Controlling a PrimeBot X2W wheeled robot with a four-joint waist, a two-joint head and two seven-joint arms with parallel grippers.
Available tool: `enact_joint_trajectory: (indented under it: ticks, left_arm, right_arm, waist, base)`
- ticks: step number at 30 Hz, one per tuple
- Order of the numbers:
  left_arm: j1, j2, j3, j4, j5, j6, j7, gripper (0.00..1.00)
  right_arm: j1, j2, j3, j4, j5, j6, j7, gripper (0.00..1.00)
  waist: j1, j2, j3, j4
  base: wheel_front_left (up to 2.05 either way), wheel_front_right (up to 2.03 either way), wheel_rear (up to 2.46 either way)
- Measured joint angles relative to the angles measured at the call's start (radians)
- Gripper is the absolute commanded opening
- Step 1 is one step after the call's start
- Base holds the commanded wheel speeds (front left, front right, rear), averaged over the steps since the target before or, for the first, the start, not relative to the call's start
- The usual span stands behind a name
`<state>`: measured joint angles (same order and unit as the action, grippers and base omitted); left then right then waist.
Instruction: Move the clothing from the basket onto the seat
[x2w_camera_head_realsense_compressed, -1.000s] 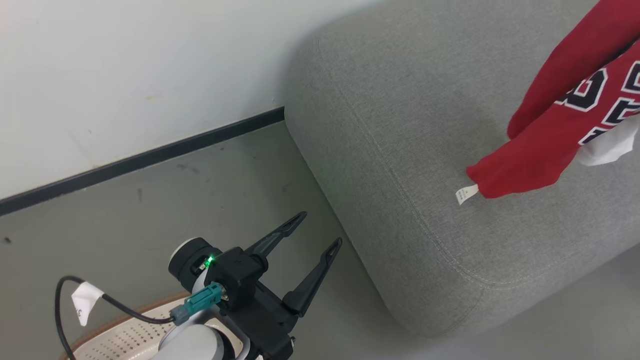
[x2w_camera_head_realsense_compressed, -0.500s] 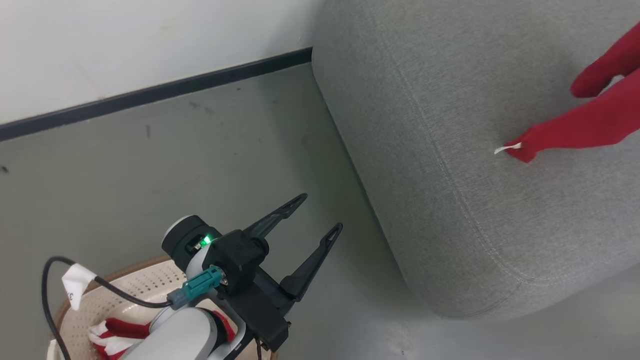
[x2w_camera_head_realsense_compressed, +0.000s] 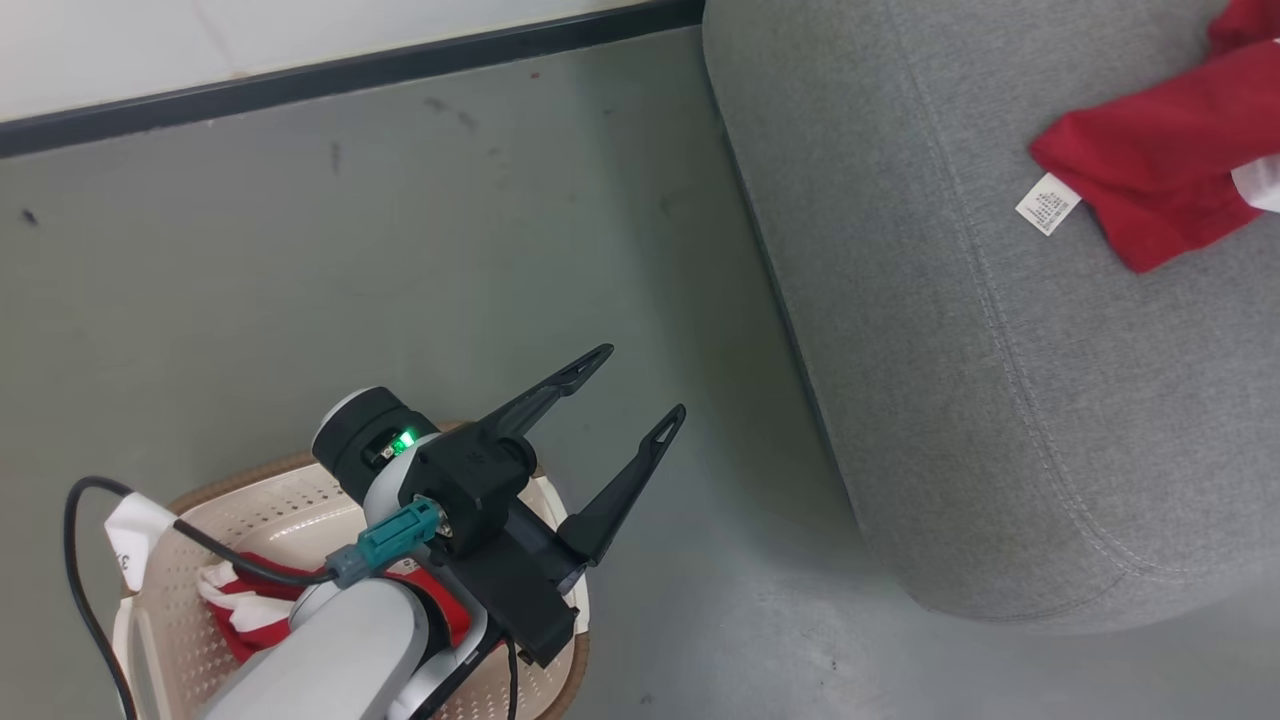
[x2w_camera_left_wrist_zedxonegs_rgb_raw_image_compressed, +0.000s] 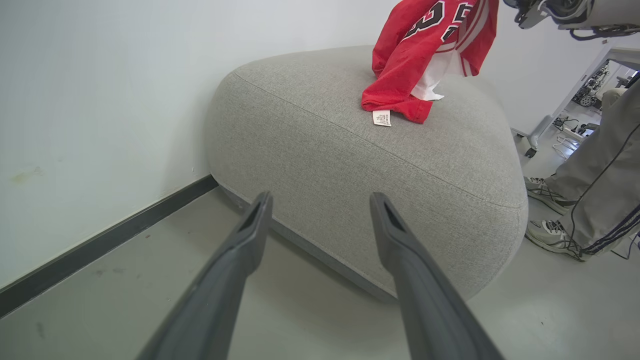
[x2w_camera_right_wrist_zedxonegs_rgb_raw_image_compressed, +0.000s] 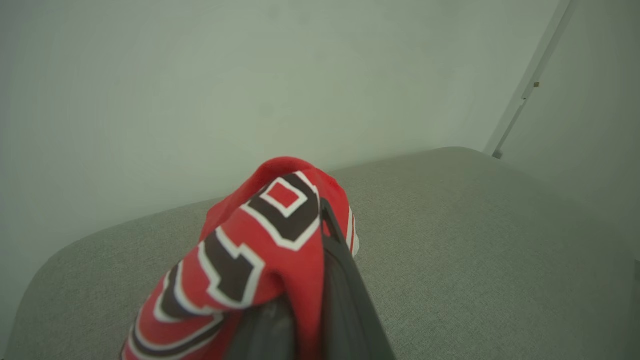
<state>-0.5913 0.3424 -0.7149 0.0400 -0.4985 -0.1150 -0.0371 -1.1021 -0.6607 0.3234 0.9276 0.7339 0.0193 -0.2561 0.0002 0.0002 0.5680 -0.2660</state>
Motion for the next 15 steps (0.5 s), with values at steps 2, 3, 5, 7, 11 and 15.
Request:
enact_joint_trajectory:
  ticks: [2, 3, 5, 7, 11, 15]
  left_arm:
    - [0.0, 0.0, 0.0, 0.01, 0.0, 0.0, -0.001, 1.0]
    - [0.0, 0.0, 0.0, 0.013, 0.0, 0.0, -0.004, 1.0]
    - [0.0, 0.001, 0.001, 0.016, 0.0, 0.0, -0.01, 1.0]
    - [0.0, 0.0, 0.0, 0.021, -0.001, -0.001, -0.012, 1.0]
    - [0.0, -0.008, -0.004, 0.036, -0.002, -0.001, -0.024, 1.0]
    - [0.0, -0.021, -0.007, 0.05, -0.004, -0.001, -0.028, 1.0]
  right_arm:
    - [0.013, 0.005, 0.009, 0.041, -0.001, -0.003, 0.003, 0.0]
    - [0.019, 0.007, 0.018, 0.057, -0.007, -0.003, 0.011, 0.0]
    - [0.026, 0.017, 0.042, 0.084, -0.024, -0.002, 0.034, 0.0]
    - [0.028, 0.03, 0.063, 0.109, -0.032, 0.004, 0.056, 0.0]
    - [0.029, 0.044, 0.1, 0.166, -0.051, 0.017, 0.121, 0.41]
    - [0.029, 0.047, 0.124, 0.212, -0.057, 0.03, 0.185, 1.0]
  waist:
    - [0.0, 0.0, 0.002, 0.009]
    - [-0.0001, 0.0, 0.001, 0.012]
    - [-0.0001, -0.0001, -0.003, 0.016]
    - [-0.0002, -0.0001, -0.009, 0.017]
    - [-0.0002, -0.0001, -0.023, 0.019]
    - [-0.0002, -0.0001, -0.039, 0.022]
  base:
    - [0.0, 0.0, 0.0]
    - [0.0, 0.0, 0.0]
    - [0.0, 0.0, 0.0]
    - [0.0, 0.0, 0.0]
    - [0.0, 0.0, 0.0]
    - [0.0, 0.0, 0.0]
